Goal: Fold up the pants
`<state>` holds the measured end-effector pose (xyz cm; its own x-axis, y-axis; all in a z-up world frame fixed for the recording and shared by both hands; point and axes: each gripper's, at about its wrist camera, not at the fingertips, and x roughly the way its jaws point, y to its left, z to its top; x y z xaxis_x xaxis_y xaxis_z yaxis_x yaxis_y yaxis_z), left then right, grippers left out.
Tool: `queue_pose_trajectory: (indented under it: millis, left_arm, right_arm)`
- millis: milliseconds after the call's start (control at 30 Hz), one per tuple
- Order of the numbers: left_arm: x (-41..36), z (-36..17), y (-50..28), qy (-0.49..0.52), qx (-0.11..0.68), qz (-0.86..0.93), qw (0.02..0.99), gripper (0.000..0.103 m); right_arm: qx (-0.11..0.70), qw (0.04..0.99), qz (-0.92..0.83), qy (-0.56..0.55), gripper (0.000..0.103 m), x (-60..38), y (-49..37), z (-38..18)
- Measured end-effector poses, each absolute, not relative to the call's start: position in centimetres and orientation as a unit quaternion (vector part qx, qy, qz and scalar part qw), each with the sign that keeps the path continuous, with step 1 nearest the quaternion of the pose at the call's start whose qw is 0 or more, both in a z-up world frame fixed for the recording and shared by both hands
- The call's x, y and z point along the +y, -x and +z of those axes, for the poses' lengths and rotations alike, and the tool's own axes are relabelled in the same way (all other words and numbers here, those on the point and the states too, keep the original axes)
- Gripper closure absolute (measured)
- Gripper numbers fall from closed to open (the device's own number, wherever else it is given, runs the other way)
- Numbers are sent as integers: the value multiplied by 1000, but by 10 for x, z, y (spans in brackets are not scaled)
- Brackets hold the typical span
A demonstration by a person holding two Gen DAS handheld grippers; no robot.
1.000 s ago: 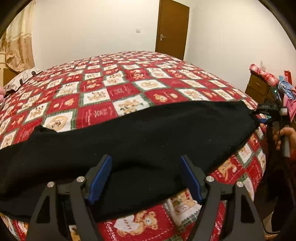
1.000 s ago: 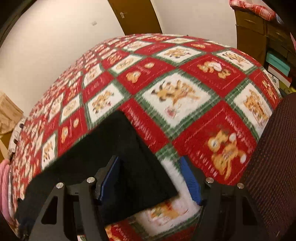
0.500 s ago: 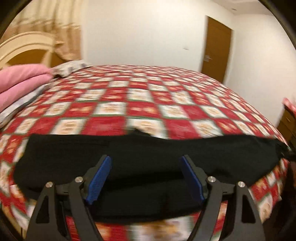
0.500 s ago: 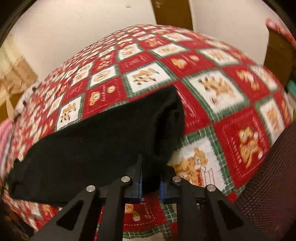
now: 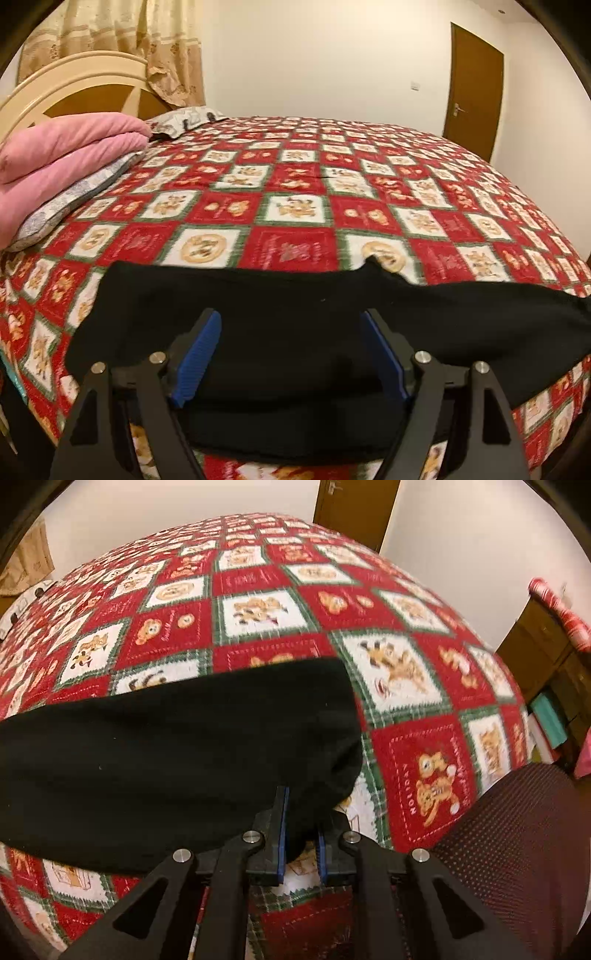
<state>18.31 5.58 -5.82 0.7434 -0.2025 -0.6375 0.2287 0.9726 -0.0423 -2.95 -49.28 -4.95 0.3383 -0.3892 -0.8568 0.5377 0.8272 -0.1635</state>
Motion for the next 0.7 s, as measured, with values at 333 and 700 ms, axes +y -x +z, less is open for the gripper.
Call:
queue_pose_trajectory:
  millis: [333,700]
  left_arm:
    - [-5,-80,-239,-81,401,-104,906,22]
    - [-13,-85,-269,-43,417,-64,906,6]
  right_arm:
    - [482,822,-281,-119,90,-501,38,-53]
    - [408,845,-280,-204,90,-503,57,-36]
